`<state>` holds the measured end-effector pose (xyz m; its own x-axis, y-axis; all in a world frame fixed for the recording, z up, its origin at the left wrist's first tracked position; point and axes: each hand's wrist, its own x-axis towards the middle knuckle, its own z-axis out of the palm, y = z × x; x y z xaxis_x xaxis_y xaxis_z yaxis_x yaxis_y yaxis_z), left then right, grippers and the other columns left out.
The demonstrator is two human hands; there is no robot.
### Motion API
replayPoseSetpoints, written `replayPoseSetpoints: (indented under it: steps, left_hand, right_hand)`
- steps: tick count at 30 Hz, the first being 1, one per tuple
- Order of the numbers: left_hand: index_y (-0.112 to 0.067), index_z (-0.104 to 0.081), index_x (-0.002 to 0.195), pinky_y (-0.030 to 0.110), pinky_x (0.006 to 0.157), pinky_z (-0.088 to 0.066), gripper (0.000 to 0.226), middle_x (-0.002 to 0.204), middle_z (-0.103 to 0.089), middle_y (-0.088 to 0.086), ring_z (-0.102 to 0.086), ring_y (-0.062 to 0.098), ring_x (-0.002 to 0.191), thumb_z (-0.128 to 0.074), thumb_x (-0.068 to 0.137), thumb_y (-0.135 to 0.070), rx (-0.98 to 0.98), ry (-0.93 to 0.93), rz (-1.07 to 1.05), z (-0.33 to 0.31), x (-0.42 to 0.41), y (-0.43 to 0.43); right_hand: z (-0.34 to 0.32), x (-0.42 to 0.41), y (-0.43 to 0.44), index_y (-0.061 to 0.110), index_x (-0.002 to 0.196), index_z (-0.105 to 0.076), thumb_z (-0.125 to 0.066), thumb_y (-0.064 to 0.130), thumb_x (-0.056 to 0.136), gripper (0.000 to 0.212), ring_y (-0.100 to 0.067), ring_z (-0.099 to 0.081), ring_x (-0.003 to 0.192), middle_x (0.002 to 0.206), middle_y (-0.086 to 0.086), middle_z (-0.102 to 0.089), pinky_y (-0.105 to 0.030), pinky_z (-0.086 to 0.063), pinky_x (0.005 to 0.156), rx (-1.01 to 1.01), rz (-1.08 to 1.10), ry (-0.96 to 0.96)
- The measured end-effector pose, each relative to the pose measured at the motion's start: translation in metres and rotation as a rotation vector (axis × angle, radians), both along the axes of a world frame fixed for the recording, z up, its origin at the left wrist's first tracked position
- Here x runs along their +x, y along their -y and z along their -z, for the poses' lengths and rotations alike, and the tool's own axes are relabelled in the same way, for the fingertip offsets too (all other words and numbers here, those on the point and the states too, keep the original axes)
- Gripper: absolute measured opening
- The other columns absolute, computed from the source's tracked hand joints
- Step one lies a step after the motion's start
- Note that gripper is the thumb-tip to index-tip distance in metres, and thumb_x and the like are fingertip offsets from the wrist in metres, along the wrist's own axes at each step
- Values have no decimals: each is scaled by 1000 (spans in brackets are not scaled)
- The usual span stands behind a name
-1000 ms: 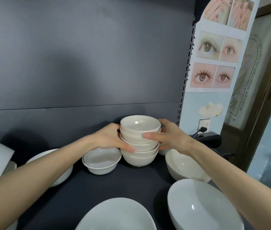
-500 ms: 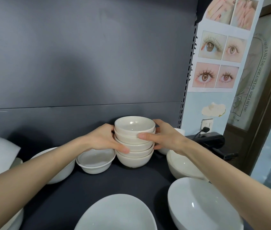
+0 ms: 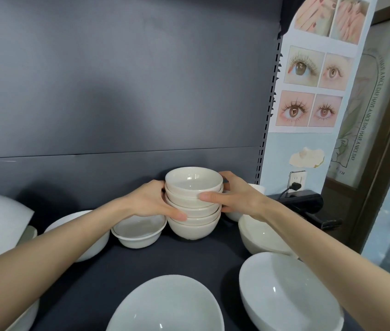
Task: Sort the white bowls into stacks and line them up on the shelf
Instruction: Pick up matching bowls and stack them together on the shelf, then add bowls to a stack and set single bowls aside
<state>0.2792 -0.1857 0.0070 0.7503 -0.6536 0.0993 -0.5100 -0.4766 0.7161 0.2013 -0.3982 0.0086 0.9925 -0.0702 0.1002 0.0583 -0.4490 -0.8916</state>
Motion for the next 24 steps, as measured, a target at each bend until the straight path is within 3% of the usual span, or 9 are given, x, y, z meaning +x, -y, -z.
replayPoseSetpoints:
  steps: [5, 8, 10, 12, 14, 18, 24]
  left_hand:
    - [-34, -62, 92, 26, 89, -52, 43, 91, -71, -16, -66, 8, 94, -90, 62, -22, 12, 23, -18, 0, -6, -1]
    - [-27, -64, 90, 31, 87, -53, 43, 88, -72, -8, -65, 11, 87, -91, 57, -32, 49, 49, -67, -1, -9, -4]
    - [-15, -68, 91, 37, 85, -52, 58, 88, -73, 5, -63, 13, 80, -90, 47, -46, 86, 87, -116, -4, -12, -8]
    - [-8, -71, 92, 34, 83, -53, 56, 88, -74, 6, -66, 16, 81, -89, 54, -44, 135, 138, -166, -11, -18, -12]
    - [-9, -72, 90, 28, 79, -52, 38, 84, -74, 2, -68, 16, 86, -86, 66, -35, 176, 213, -210, -21, -24, -16]
    - [-12, -69, 91, 32, 85, -49, 28, 81, -67, -6, -62, 18, 92, -77, 76, -34, 213, 439, -257, -46, -44, -14]
    - [-19, -61, 109, 38, 88, -48, 34, 109, -64, -3, -58, 21, 101, -66, 84, -40, 275, 717, -204, -69, -82, 27]
  right_hand:
    - [-11, -8, -5, 27, 129, -48, -82, 58, 56, 86, -16, -60, 111, 118, 6, -63, -37, -56, 83, -134, 12, -36]
    - [-18, -16, -8, 20, 125, -51, -81, 47, 69, 70, -14, -60, 99, 112, 1, -62, -34, -56, 77, -215, 61, -36]
    - [-24, -22, -8, 13, 122, -52, -80, 37, 75, 60, -18, -60, 92, 112, -9, -63, -38, -56, 81, -242, 94, -17]
    - [-30, -29, -7, 9, 123, -53, -78, 29, 78, 55, -20, -60, 91, 116, -13, -64, -36, -54, 81, -253, 106, 1]
    - [-35, -34, -3, 10, 125, -54, -78, 29, 78, 56, -21, -61, 98, 117, -11, -63, -33, -54, 80, -336, 114, 21]
    - [-50, -41, 13, 11, 122, -60, -77, 33, 78, 52, -20, -60, 107, 119, -9, -64, -28, -47, 88, -566, 154, 79]
    - [-71, -67, 48, 9, 127, -57, -74, 30, 82, 52, -24, -57, 115, 128, -8, -59, -26, -41, 90, -750, 167, 164]
